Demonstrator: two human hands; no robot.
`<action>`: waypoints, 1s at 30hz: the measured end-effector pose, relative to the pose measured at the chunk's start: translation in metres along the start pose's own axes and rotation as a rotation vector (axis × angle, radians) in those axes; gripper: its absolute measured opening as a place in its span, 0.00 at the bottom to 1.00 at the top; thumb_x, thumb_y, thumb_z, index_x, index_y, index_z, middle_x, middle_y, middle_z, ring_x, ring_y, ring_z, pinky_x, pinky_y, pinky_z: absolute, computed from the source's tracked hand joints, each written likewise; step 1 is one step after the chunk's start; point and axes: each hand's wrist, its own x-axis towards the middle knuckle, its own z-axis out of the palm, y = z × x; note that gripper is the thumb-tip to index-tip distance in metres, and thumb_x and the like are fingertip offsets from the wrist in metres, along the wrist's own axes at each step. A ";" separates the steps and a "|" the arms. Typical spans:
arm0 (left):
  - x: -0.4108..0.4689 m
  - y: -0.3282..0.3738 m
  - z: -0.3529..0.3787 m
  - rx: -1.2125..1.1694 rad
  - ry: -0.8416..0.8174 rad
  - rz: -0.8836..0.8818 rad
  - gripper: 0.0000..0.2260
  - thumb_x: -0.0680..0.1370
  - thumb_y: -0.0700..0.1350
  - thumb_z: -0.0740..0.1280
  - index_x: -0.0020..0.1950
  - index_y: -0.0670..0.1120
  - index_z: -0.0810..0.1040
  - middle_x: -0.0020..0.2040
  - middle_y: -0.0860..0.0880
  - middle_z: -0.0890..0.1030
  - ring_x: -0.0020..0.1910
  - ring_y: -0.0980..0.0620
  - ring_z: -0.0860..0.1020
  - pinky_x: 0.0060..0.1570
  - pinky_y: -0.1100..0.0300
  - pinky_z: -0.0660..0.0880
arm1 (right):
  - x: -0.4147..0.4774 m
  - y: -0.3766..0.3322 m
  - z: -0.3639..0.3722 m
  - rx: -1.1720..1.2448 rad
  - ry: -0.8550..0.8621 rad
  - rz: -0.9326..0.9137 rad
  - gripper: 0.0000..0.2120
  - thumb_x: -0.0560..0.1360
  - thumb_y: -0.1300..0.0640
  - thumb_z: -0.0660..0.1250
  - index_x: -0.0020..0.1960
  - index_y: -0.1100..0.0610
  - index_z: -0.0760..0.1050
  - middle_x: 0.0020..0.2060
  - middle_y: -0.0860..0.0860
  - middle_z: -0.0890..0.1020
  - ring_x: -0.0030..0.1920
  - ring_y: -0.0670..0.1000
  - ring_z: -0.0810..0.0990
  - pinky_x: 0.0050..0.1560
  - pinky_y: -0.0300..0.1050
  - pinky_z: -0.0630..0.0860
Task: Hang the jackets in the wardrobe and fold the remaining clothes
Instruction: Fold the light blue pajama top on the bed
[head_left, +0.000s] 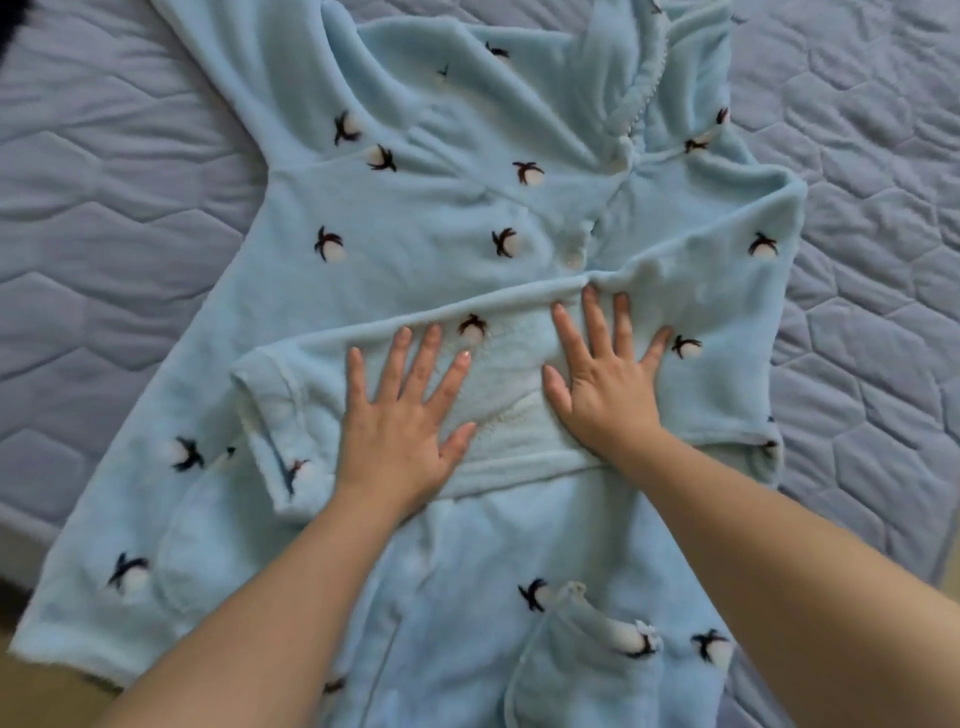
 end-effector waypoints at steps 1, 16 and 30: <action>-0.006 -0.010 0.000 0.000 -0.007 -0.008 0.30 0.77 0.63 0.45 0.78 0.54 0.51 0.79 0.47 0.49 0.77 0.44 0.47 0.71 0.35 0.40 | -0.001 -0.001 -0.003 -0.032 -0.025 0.014 0.34 0.73 0.35 0.36 0.77 0.43 0.37 0.77 0.49 0.38 0.77 0.58 0.37 0.67 0.75 0.38; -0.078 -0.131 -0.117 -0.526 -0.344 -0.211 0.25 0.77 0.54 0.55 0.72 0.47 0.65 0.74 0.47 0.64 0.71 0.48 0.64 0.69 0.53 0.62 | -0.051 -0.112 -0.132 0.262 -0.408 0.074 0.34 0.81 0.46 0.55 0.77 0.43 0.36 0.77 0.50 0.35 0.76 0.60 0.37 0.69 0.71 0.54; 0.255 -0.308 -0.073 -1.964 -0.071 -0.755 0.10 0.79 0.40 0.63 0.60 0.44 0.72 0.54 0.46 0.79 0.51 0.51 0.79 0.47 0.58 0.77 | 0.203 -0.228 -0.121 0.524 -0.376 0.523 0.67 0.57 0.26 0.70 0.69 0.41 0.19 0.67 0.51 0.19 0.70 0.65 0.23 0.60 0.83 0.43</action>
